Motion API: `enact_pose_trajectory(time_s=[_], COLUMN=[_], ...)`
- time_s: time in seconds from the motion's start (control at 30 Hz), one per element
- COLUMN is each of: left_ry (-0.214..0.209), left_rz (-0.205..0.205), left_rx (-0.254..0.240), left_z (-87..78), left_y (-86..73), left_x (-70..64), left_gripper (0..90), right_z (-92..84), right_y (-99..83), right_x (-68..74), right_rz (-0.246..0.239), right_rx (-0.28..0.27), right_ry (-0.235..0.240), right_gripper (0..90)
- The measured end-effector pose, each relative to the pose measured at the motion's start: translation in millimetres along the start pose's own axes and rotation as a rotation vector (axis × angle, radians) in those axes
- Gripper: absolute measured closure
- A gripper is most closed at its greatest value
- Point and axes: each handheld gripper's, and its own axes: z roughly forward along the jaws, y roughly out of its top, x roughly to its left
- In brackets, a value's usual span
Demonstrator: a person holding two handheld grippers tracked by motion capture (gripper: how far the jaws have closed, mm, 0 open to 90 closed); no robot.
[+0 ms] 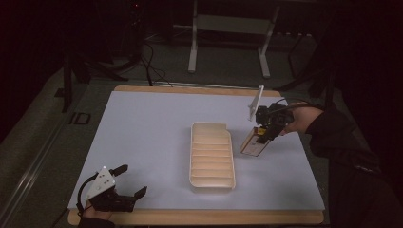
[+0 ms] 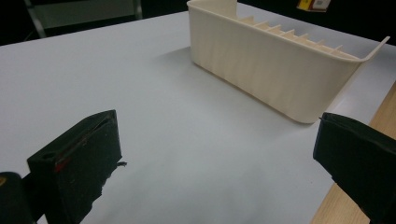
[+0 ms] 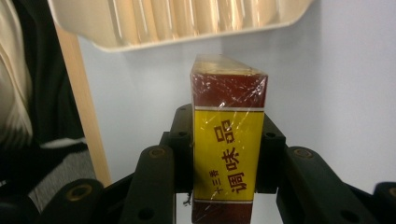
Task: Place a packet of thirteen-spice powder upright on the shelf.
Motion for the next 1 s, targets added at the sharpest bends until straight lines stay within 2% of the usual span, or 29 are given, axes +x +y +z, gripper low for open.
enact_pose_trajectory(time_s=[0.07, 0.27, 0.37, 0.5, 0.67, 0.87, 1.0], left_ry=[0.0, 0.0, 0.0, -0.001, -0.003, -0.004, -0.007], left_rz=[0.003, 0.003, 0.002, 0.003, 0.003, 0.005, 0.003], left_rx=[0.003, 0.004, 0.003, 0.003, 0.004, 0.006, 0.004], left_z=[0.2, 0.3, 0.3, 0.1, 0.2, 0.1, 0.1], left_y=[-0.1, 0.0, 0.0, -0.1, -0.1, -0.2, -0.1], left_x=[0.0, 0.0, -0.1, 0.0, -0.3, -0.3, -0.2], left_gripper=[1.1, 1.1, 1.1, 1.1, 1.1, 1.1, 1.1], right_z=[-2.4, -4.5, -4.2, -4.3, -2.1, 4.4, 9.3], right_y=[2.8, 9.9, 12.1, 20.1, 28.8, 35.8, 38.8], right_x=[2.5, 8.5, 9.6, 10.9, 14.0, 19.3, 22.8], right_rz=[0.001, -0.045, -0.05, -0.066, -0.08, -0.104, -0.12], right_rx=[-0.014, -0.065, -0.083, -0.169, -0.222, -0.314, -0.342], right_ry=[-0.005, 0.001, -0.001, -0.009, -0.013, -0.003, -0.02], right_gripper=[67.6, 67.6, 67.6, 67.7, 67.7, 67.7, 67.7])
